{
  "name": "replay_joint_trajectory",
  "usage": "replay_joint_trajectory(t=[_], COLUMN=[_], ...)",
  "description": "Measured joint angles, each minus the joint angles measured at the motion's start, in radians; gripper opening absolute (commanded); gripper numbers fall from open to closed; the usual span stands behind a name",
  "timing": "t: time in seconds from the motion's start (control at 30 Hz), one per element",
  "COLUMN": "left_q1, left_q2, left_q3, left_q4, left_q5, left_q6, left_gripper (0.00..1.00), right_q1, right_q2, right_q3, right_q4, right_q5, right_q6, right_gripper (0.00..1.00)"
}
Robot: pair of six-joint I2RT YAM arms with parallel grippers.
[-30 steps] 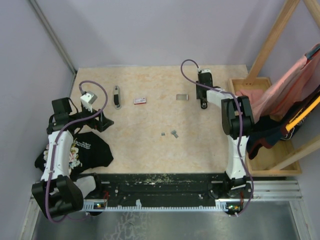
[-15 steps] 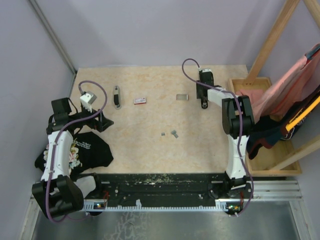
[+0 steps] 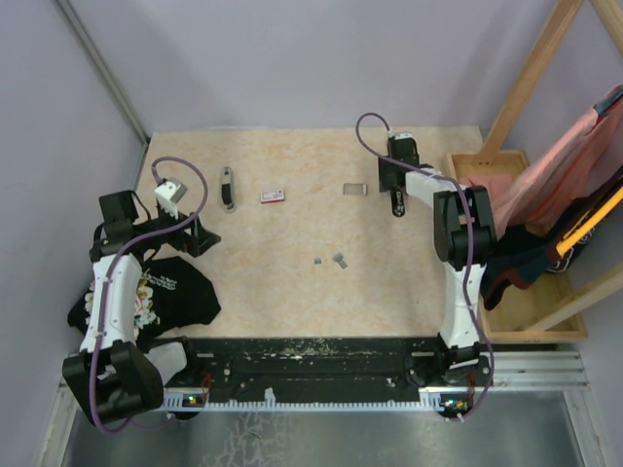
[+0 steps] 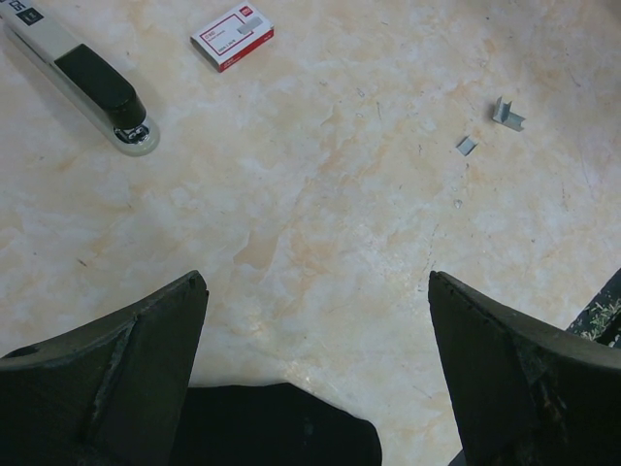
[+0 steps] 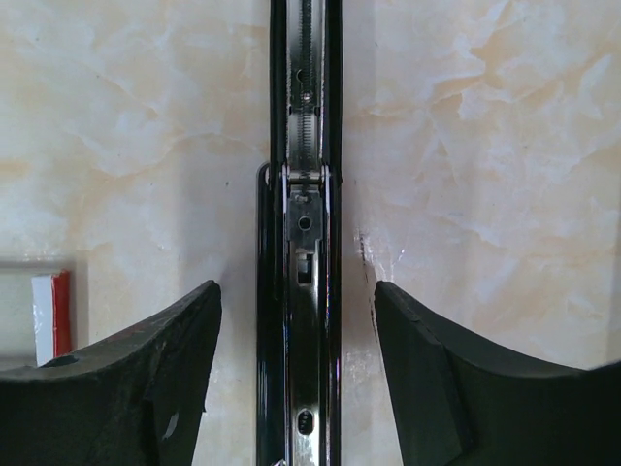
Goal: Unload the staples from the stapler
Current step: Place the stapler at the center of the board.
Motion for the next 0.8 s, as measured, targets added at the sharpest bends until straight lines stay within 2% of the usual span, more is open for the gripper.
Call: replay_joint_trajectory(t=[0.2,0.5,0.8], left_q1=[0.0,0.0,-0.009], left_q2=[0.0,0.022,0.164], left_q3=[0.0,0.006,0.083], left_q4=[0.004,0.072,0.16], left_q5=[-0.002,-0.011,-0.1], left_q6=[-0.002,-0.039,-0.144], left_gripper=[1.0,1.0,1.0], right_q1=[0.0,0.018,0.135], right_q2=[-0.085,-0.402,-0.61], right_q3=[0.026,0.088,-0.133], right_q4=[-0.097,-0.131,-0.152], right_q5=[-0.071,-0.224,-0.362], right_q6=[-0.003,-0.028,-0.115], right_gripper=[0.76,0.84,0.86])
